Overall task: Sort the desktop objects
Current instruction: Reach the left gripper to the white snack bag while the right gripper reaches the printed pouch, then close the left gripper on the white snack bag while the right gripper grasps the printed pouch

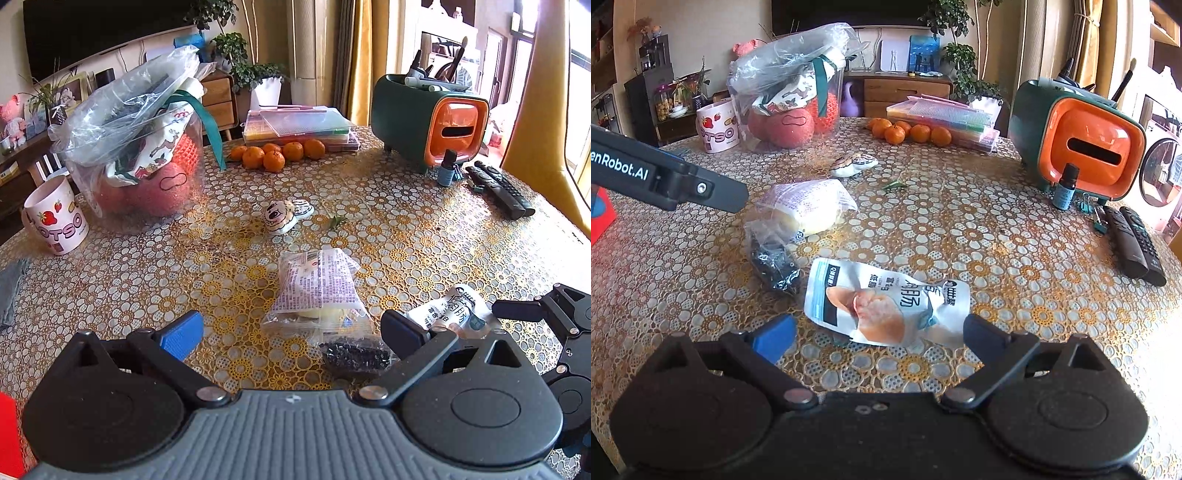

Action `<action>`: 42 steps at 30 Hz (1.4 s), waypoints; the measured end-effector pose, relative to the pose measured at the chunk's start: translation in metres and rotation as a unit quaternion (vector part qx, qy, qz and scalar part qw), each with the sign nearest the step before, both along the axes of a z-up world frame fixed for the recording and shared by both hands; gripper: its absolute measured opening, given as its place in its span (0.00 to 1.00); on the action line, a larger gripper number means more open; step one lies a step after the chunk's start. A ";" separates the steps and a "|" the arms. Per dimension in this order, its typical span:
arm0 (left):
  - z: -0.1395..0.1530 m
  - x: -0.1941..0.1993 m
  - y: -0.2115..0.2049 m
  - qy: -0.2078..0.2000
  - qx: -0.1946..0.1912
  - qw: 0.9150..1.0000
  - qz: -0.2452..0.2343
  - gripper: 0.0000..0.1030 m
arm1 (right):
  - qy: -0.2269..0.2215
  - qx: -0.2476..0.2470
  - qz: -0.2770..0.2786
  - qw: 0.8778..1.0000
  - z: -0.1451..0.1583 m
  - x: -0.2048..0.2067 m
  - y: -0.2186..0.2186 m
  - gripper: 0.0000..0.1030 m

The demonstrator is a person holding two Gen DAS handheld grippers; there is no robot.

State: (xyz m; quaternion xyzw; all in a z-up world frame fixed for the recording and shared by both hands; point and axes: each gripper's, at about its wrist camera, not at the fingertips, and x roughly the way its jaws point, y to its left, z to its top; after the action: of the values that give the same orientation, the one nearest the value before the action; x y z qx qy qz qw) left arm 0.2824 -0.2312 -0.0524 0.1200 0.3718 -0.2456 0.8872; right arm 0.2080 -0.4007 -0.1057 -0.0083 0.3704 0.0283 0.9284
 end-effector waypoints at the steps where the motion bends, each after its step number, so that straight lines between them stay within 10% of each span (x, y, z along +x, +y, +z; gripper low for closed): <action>1: -0.002 0.003 -0.004 0.001 0.002 1.000 -0.002 0.99 | -0.001 -0.002 -0.001 1.000 -0.001 0.002 0.000 0.95; 26: -0.048 0.076 -0.052 0.067 0.025 0.997 -0.020 0.98 | 0.002 -0.017 0.003 1.000 -0.013 0.022 -0.001 0.96; 34: -0.053 0.077 -0.054 0.078 0.026 0.996 -0.019 0.70 | -0.005 -0.037 0.019 0.999 -0.012 0.026 0.004 0.87; 42: -0.049 0.073 -0.055 0.074 0.027 0.997 -0.018 0.56 | -0.013 -0.068 0.032 0.997 -0.009 0.024 0.016 0.58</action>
State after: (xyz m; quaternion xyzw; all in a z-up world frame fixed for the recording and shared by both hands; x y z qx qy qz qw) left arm 0.3551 -0.2861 -0.1015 0.1321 0.4405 -0.2591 0.8493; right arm 0.2319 -0.3851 -0.1149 -0.0833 0.3591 0.0327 0.9290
